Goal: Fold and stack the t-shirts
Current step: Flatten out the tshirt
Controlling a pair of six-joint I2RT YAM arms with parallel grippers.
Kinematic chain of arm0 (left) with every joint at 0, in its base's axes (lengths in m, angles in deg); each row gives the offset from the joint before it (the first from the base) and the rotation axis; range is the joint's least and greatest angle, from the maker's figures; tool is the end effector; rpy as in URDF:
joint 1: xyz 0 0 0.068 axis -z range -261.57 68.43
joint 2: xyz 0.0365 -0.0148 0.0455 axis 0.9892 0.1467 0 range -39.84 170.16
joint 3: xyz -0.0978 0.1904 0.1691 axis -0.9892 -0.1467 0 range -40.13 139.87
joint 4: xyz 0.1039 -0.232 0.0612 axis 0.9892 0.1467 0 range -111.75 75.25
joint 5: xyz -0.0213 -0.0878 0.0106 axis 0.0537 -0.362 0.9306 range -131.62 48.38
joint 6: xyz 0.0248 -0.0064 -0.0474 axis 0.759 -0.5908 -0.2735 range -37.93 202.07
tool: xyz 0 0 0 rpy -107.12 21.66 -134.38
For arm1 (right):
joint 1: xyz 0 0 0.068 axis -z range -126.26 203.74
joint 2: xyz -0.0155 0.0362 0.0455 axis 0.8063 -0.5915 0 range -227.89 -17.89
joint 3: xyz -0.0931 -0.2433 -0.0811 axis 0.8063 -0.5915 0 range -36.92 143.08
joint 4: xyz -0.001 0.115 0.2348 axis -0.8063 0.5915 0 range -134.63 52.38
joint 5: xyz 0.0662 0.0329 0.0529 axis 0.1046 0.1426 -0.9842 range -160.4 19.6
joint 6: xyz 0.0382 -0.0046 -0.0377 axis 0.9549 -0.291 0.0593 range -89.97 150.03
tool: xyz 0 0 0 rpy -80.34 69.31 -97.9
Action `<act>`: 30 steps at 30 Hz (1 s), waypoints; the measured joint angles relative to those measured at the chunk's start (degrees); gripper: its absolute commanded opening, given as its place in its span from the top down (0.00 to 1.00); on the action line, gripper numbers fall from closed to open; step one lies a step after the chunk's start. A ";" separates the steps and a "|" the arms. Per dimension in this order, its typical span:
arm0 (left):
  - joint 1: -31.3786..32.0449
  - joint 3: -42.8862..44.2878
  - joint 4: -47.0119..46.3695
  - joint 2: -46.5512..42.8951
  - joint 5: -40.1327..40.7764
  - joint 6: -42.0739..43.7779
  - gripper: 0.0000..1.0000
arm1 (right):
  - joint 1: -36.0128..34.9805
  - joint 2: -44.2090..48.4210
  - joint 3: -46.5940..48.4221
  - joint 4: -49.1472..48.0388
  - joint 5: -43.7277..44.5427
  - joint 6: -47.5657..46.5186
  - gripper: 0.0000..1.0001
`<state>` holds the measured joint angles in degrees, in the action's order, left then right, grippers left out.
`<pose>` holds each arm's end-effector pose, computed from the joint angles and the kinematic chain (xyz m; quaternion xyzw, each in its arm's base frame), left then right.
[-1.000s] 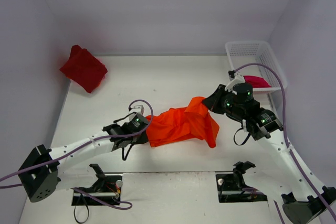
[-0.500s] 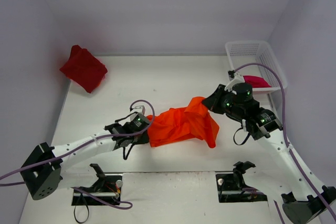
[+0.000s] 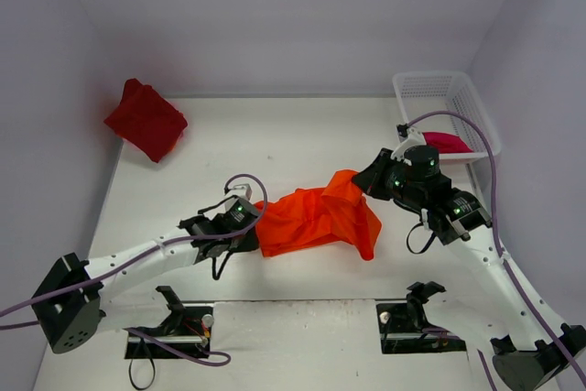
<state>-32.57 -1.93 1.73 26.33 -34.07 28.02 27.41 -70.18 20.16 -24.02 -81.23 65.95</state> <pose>0.1517 -0.1676 0.2075 -0.0633 0.9400 -0.2192 0.2536 0.1785 0.0958 0.3729 0.0097 0.7961 0.3748 0.4751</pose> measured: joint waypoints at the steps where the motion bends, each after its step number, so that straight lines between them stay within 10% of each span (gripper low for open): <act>1: 0.00 0.11 0.33 -0.37 0.00 0.04 0.91 | 0.00 0.00 0.00 0.00 0.00 0.00 1.00; 30: -0.11 3.56 4.92 -4.68 3.63 2.43 1.00 | 0.00 0.02 0.26 0.46 1.05 -0.90 1.00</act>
<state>-32.68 1.63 6.65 21.66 -30.44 30.45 27.41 -70.16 20.42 -23.57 -80.18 65.06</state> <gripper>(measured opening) 0.003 0.009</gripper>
